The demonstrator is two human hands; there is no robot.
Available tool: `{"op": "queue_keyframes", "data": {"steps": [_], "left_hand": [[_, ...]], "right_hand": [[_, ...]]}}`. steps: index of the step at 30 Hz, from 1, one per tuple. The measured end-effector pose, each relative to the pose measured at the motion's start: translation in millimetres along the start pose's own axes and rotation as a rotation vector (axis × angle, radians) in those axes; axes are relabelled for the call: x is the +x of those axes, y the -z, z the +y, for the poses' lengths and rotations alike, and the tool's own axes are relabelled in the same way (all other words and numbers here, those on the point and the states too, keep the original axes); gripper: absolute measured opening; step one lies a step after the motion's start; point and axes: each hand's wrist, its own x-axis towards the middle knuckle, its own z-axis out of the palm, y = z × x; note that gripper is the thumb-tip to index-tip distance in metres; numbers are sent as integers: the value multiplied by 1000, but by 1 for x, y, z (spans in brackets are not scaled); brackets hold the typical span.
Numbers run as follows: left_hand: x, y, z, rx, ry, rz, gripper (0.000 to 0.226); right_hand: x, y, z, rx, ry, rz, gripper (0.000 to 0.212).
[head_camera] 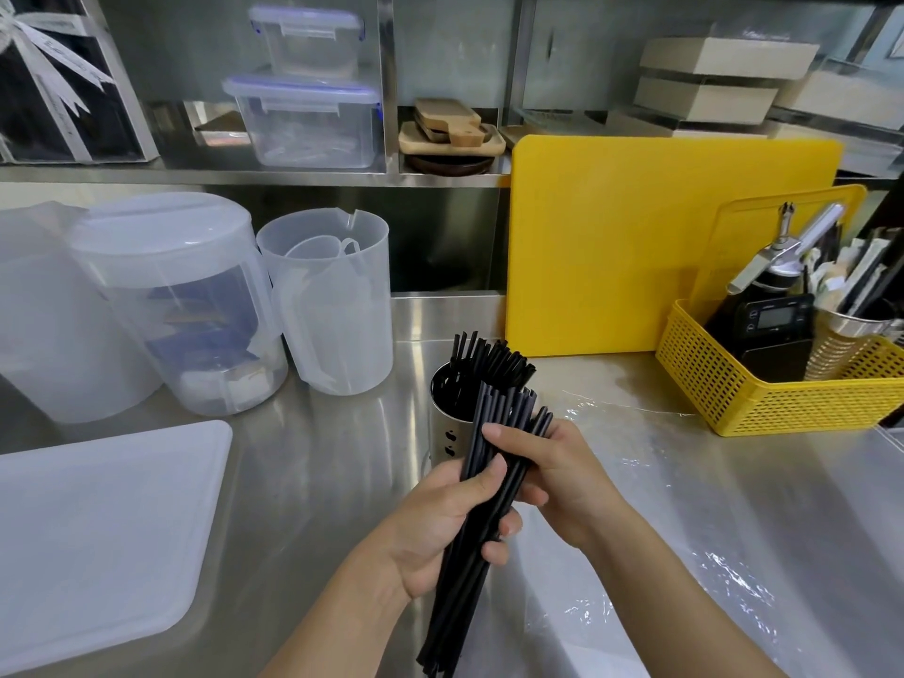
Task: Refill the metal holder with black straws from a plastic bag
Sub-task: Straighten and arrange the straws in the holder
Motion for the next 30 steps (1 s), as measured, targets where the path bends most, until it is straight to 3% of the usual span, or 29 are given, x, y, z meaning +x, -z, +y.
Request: {"op": "queue_keyframes", "data": {"steps": [5,13,18,22,24,26,30], "left_hand": [[1,1,-2,-58,12,-28,37],[-1,-1,-2,68,3,45,31],[1,3,-3,28,9,26,24],[0,8,-3,14,21,-5,21],[-1,7,-2,23,25,-23,19],[-2,6,-3,34,33,-38,20],[-4,4,-4,79,59,-95,15]], "right_hand": [[0,1,3,3,21,31,16],[-1,6,4,9,-23,5,9],[0,12,9,17,-6,-35,23],[8,27,-1,30,68,-84,51],[14,37,-12,63,78,-47,43],[19,44,-25,-15,65,-45,31],[25,49,-49,-295,-10,-193,30]]}}
